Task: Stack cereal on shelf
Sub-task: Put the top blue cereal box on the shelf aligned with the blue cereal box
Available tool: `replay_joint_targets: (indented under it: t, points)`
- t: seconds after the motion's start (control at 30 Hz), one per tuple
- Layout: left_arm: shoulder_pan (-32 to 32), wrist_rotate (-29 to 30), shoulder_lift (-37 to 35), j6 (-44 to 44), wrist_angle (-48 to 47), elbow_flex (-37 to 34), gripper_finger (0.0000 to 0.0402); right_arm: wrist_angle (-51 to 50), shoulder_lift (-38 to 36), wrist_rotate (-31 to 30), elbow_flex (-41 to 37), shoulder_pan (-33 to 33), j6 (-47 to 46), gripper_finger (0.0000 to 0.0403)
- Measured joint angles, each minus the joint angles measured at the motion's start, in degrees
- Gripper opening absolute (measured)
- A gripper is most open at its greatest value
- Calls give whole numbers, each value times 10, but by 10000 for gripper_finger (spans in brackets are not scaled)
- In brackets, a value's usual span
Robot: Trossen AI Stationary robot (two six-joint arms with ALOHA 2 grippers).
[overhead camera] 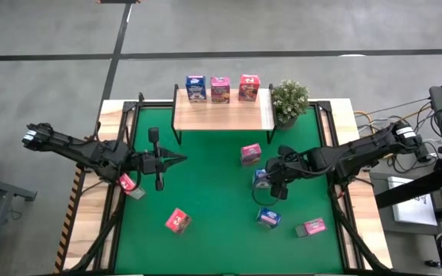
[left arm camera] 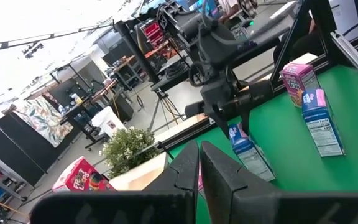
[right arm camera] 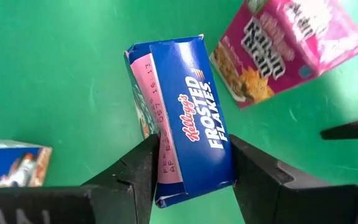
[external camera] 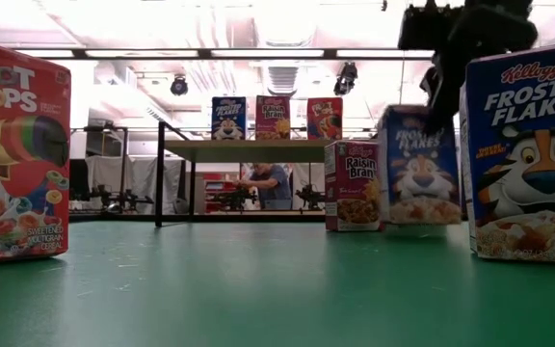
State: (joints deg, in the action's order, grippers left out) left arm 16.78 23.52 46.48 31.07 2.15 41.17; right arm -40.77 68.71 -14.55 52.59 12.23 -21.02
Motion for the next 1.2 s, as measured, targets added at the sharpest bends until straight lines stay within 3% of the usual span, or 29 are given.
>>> replay_joint_targets:
  t: [0.23, 0.47, 0.7, 1.03, 1.2]
  points:
    - [0, 70, -12, 4, -23, 0, 0, -102, 0, 1, 103, -2, -5, 162]
    - [-1, 73, -25, 4, -33, -4, 0, -134, 0, -3, 218, -29, -6, 162]
    - [-1, 73, -28, 15, -36, -12, 0, -122, 26, -5, 303, -104, 93, 162]
    - [-1, 74, -30, 24, -48, -12, 0, -95, 159, 6, 432, -234, 282, 162]
    - [-1, 74, -30, 14, -58, -12, 0, -95, 247, 78, 521, -290, 342, 162]
